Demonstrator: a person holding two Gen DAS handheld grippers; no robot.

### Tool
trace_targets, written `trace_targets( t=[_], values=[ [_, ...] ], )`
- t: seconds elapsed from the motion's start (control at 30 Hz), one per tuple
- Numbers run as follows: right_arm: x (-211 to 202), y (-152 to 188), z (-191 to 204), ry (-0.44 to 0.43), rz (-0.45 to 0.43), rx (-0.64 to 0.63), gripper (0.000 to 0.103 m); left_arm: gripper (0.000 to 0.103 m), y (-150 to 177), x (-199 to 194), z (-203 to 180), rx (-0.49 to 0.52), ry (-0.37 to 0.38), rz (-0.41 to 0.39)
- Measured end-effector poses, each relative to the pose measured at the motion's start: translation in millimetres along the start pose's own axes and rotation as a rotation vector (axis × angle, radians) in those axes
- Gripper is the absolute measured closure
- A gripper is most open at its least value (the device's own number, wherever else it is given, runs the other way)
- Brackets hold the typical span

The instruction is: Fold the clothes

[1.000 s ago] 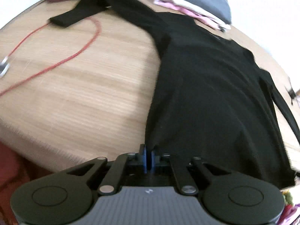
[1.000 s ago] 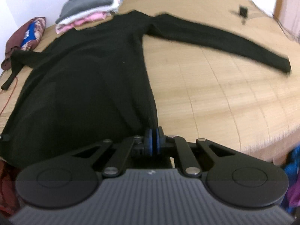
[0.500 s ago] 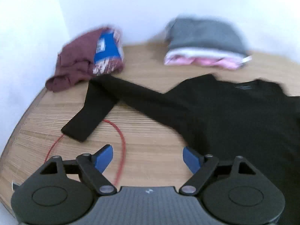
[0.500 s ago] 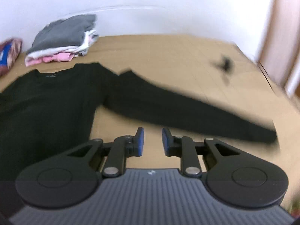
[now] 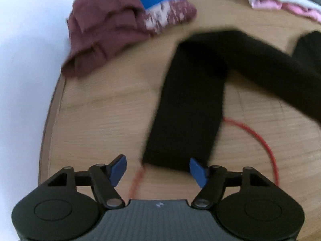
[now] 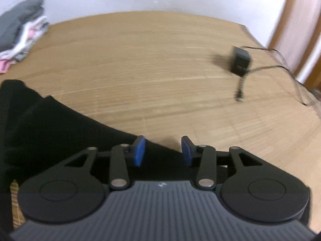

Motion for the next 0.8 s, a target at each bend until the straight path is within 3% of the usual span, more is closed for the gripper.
trace_targets(
  t=[0.07, 0.1, 0.2, 0.23, 0.27, 0.3, 0.33, 0.4, 0.53, 0.6, 0.73, 0.8],
  values=[
    [-27, 13, 10, 0.048, -0.038, 0.016, 0.062, 0.025, -8, 13, -3, 0.030, 0.070, -0.005],
    [-46, 21, 25, 0.030, -0.061, 0.027, 0.062, 0.027, -10, 20, -9, 0.079, 0.109, -0.009],
    [-103, 53, 79, -0.025, -0.110, 0.038, 0.063, 0.032, -20, 19, -19, 0.168, 0.124, -0.096],
    [-116, 67, 102, -0.052, -0.107, 0.032, 0.062, 0.048, -22, 18, -21, 0.182, 0.130, -0.114],
    [-128, 80, 124, -0.084, -0.099, 0.032, 0.062, 0.074, -21, 15, -23, 0.185, 0.147, -0.116],
    [-135, 95, 145, -0.134, -0.080, 0.054, 0.062, 0.092, -20, 13, -25, 0.188, 0.164, -0.118],
    [-141, 107, 165, -0.178, -0.062, 0.073, 0.062, 0.103, -19, 11, -27, 0.199, 0.166, -0.126],
    [-144, 121, 191, -0.212, -0.029, 0.088, 0.062, 0.103, -16, 9, -29, 0.249, 0.108, -0.170],
    [-150, 149, 243, -0.281, 0.037, 0.117, 0.062, 0.103, -16, 0, -9, 0.208, 0.102, -0.232],
    [-151, 158, 257, -0.287, 0.053, 0.094, 0.062, 0.103, -16, -8, 6, 0.224, 0.054, -0.279],
    [-146, 164, 254, -0.270, 0.056, 0.086, 0.062, 0.103, -21, -1, 51, 0.282, -0.109, -0.329],
    [-147, 164, 252, -0.269, 0.041, 0.092, 0.062, 0.103, -20, 8, 74, 0.362, -0.256, -0.355]
  ],
)
Point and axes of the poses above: each gripper's, at about its wrist camera, not at the fingertips, and x roughly the way its jaws point, z to its left, y to its underside, the point moved 7 cm from there along x, roughly the way its jaws point, and after that the axes turned 7 degrees about -y, right-handed, at the moved point
